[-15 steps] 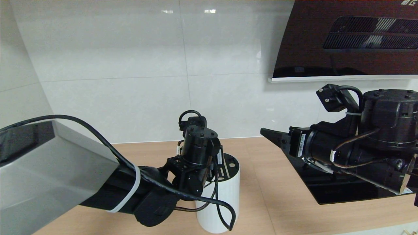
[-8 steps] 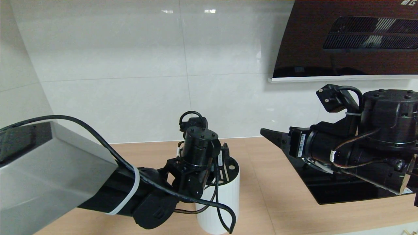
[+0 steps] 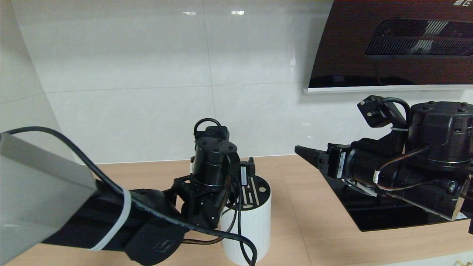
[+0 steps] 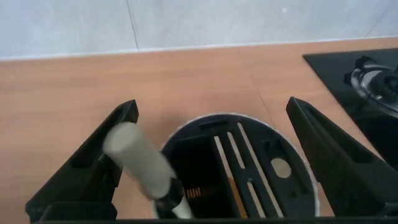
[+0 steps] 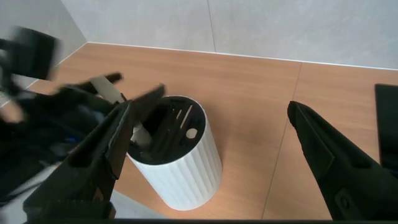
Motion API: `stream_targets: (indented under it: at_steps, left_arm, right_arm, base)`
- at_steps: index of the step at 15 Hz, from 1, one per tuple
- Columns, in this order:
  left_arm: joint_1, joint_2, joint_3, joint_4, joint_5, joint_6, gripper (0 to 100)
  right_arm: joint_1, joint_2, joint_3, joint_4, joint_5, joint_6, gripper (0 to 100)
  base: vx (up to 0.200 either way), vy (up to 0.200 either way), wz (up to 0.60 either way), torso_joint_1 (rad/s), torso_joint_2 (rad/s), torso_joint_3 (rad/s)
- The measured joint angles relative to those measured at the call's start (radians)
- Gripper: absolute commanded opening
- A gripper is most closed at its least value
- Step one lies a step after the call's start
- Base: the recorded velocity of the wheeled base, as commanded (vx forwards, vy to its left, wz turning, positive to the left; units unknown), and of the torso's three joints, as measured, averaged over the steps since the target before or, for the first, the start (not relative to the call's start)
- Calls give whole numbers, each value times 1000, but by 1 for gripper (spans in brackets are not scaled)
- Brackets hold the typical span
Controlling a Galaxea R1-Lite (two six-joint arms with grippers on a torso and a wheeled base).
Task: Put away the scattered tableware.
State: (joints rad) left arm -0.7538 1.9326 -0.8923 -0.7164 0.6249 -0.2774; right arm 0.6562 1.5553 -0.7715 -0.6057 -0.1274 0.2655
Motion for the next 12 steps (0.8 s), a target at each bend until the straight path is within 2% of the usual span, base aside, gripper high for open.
stream_targets:
  at_steps: [4,6,8,12]
  left_arm:
    - [3,-194,77,-3,-12,104,100]
    - [5,-296,102,-8,-46,139,100]
    - [16,-376,121,-8,-59,146,100]
    - [83,-552,214,-4,-107,146,100]
  right_arm:
    - [-2,-6,4,0,0,0,100]
    - [-4,-16,5,3,-1,-8,100]
    - [-5,-27,10,2,-21,-59,100]
    - [-6,-133,58,0,-99,-109,100]
  base:
    - [0,0,0,0,0,0]
    - [0,0,0,0,0,0]
    - [0,0,0,0,0,0]
    - [0,0,0,0,0,0]
